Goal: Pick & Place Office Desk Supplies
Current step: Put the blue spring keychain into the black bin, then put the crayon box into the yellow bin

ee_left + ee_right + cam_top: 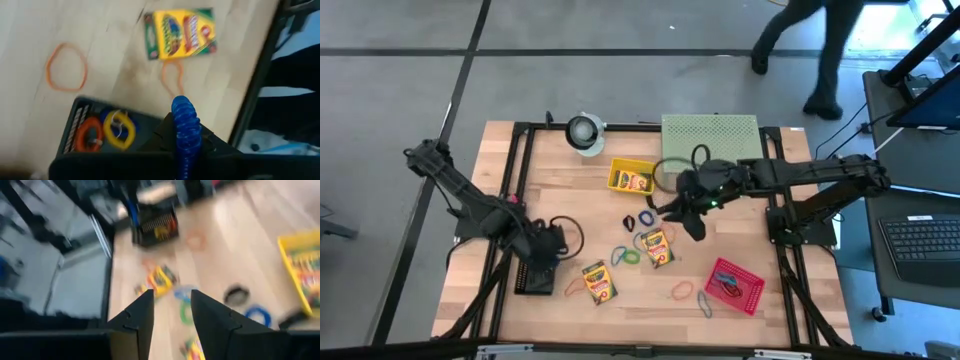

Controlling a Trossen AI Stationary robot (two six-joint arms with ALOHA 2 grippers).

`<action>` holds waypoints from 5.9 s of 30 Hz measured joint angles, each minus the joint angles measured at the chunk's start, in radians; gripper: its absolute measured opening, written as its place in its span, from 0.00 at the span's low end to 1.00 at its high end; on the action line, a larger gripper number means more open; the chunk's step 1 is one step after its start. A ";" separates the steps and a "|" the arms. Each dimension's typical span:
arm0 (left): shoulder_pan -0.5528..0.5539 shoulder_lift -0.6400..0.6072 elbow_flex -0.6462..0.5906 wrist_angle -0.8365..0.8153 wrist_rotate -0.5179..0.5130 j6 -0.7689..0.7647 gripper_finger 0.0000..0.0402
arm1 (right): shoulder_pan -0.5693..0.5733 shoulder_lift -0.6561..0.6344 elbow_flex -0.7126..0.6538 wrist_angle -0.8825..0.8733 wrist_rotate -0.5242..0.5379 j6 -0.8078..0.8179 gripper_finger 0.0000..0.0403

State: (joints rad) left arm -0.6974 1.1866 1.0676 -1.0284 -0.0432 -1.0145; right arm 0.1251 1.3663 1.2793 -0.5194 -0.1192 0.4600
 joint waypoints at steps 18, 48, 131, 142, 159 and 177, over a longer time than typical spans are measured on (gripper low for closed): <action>-0.087 0.204 -0.169 0.076 0.227 -0.070 0.01 | 0.116 0.006 0.000 -0.094 0.131 0.028 0.28; -0.057 0.065 -0.295 0.185 0.230 -0.265 0.38 | 0.128 0.006 0.000 -0.072 0.165 0.053 0.28; 0.458 0.448 -0.342 0.847 0.506 0.580 0.12 | 0.263 0.129 -0.002 0.104 0.156 0.135 0.28; 0.458 0.442 -0.342 0.844 0.560 0.468 0.00 | 0.263 0.131 -0.002 0.130 0.156 0.135 0.28; 0.458 0.143 -0.267 0.846 0.534 0.311 0.00 | 0.263 0.131 -0.001 0.103 0.156 0.134 0.28; 0.595 -0.046 -0.192 0.846 0.225 0.273 0.00 | 0.260 0.004 0.000 0.147 0.321 0.186 0.28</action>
State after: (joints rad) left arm -0.1027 1.1407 0.8753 -0.1823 0.1813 -0.7419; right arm 0.3851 1.3706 1.2797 -0.3725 0.2021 0.6462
